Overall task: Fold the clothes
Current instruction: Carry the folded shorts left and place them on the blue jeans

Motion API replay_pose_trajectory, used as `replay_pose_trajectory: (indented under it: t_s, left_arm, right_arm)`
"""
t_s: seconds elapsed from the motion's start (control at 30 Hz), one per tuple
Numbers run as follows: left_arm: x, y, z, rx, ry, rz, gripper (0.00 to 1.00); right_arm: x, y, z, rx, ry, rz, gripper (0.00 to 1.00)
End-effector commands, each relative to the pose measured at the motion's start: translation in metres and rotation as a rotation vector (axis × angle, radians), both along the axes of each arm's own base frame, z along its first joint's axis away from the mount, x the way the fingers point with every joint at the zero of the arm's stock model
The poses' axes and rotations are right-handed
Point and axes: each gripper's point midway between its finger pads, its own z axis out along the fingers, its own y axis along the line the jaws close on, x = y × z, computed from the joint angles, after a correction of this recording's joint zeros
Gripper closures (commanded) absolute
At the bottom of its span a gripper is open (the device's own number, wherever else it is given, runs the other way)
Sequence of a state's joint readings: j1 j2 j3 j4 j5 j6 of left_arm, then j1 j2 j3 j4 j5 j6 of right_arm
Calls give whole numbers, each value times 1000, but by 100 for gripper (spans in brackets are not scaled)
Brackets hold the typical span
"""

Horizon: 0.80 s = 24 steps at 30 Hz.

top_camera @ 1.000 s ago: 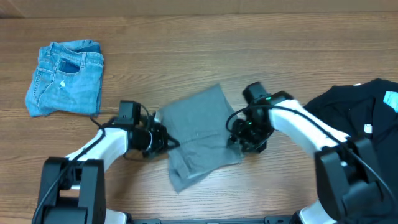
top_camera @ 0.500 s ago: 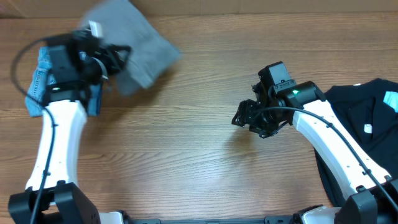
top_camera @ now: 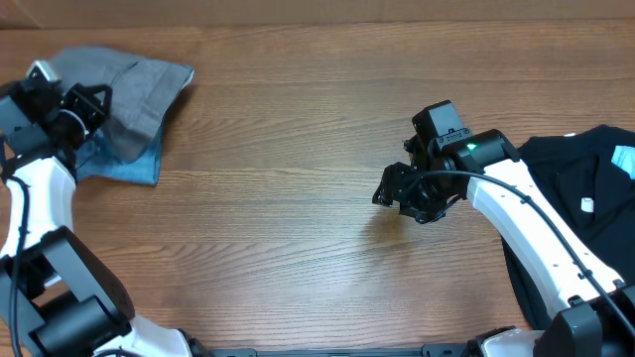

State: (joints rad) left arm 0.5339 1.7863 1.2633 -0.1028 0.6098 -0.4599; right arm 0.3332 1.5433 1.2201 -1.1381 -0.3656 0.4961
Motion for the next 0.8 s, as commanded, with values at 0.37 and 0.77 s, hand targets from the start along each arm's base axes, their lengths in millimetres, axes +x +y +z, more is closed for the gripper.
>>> replay_pose_trajectory:
  t_s: [0.37,0.77]
  left_arm:
    - [-56,49,-29,-45,187,111,73]
    - [-134,76,52,96,154,243,41]
  right_arm:
    - [2,-1,6,-2,-15,1,39]
    - [-1,-2,5,-7,-1,2,39]
